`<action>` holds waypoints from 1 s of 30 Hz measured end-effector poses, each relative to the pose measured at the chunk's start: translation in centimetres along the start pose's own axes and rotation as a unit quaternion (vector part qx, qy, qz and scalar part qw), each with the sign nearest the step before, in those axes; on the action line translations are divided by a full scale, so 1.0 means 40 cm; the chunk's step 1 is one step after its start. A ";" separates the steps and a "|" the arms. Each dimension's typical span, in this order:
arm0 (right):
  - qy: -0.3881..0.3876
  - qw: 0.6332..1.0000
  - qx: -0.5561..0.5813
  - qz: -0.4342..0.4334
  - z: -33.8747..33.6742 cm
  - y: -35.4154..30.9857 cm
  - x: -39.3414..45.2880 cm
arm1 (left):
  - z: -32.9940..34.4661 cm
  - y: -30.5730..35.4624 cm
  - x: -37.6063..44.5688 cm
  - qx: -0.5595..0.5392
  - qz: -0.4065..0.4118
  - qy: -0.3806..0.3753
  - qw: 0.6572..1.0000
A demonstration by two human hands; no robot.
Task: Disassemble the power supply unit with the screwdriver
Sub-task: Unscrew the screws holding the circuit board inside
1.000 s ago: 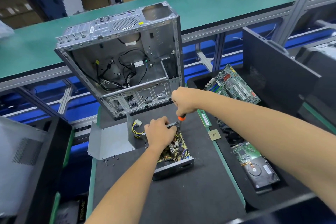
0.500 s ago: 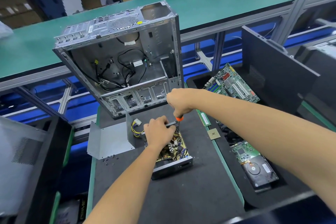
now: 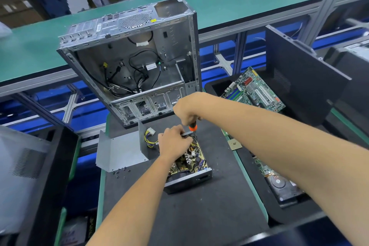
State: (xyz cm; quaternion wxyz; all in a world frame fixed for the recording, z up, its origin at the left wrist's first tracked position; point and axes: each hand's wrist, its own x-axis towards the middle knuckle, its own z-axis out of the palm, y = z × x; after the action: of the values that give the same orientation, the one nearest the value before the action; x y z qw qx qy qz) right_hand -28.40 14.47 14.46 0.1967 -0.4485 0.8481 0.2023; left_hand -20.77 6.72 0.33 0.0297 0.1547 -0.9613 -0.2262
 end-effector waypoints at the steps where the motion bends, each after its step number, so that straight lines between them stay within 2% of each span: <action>1: 0.002 1.000 -0.011 -0.005 0.001 0.003 -0.005 | -0.002 -0.002 0.001 0.000 0.000 -0.006 1.000; 5: -0.009 0.997 -0.050 -0.063 0.006 -0.002 -0.007 | -0.008 -0.007 0.002 0.001 0.006 -0.023 1.000; 8: 0.033 0.995 0.025 -0.096 0.015 0.014 -0.022 | -0.015 -0.008 0.003 0.001 0.006 -0.043 0.999; 11: 0.058 0.991 0.114 -0.040 0.038 0.049 -0.043 | -0.018 -0.010 0.007 0.006 0.010 -0.059 0.998; 14: 0.081 0.969 0.234 0.023 0.061 0.059 -0.046 | -0.017 -0.012 0.013 0.019 0.010 -0.069 0.997; 17: 0.110 0.954 0.268 0.078 0.068 0.046 -0.032 | -0.020 -0.012 0.014 0.010 0.009 -0.070 0.997; 21: 0.146 0.944 0.293 0.039 0.061 0.035 -0.029 | -0.024 -0.010 0.014 0.012 0.004 -0.081 0.997; 24: 0.098 0.953 0.287 0.013 0.046 0.037 -0.042 | -0.028 -0.010 0.013 0.013 0.002 -0.087 0.996; 27: 0.068 0.969 0.236 -0.008 0.043 0.021 -0.047 | -0.029 -0.011 0.009 0.012 0.004 -0.084 0.996; 30: 0.070 0.988 0.133 0.031 0.032 -0.007 -0.045 | -0.033 -0.008 0.009 0.013 0.005 -0.082 0.997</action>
State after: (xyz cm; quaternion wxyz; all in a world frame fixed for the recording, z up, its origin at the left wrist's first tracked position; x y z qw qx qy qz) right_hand -27.04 16.22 14.28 0.1880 -0.4047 0.8928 0.0617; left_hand -20.87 5.77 1.38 -0.0502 0.1308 -0.9642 -0.2253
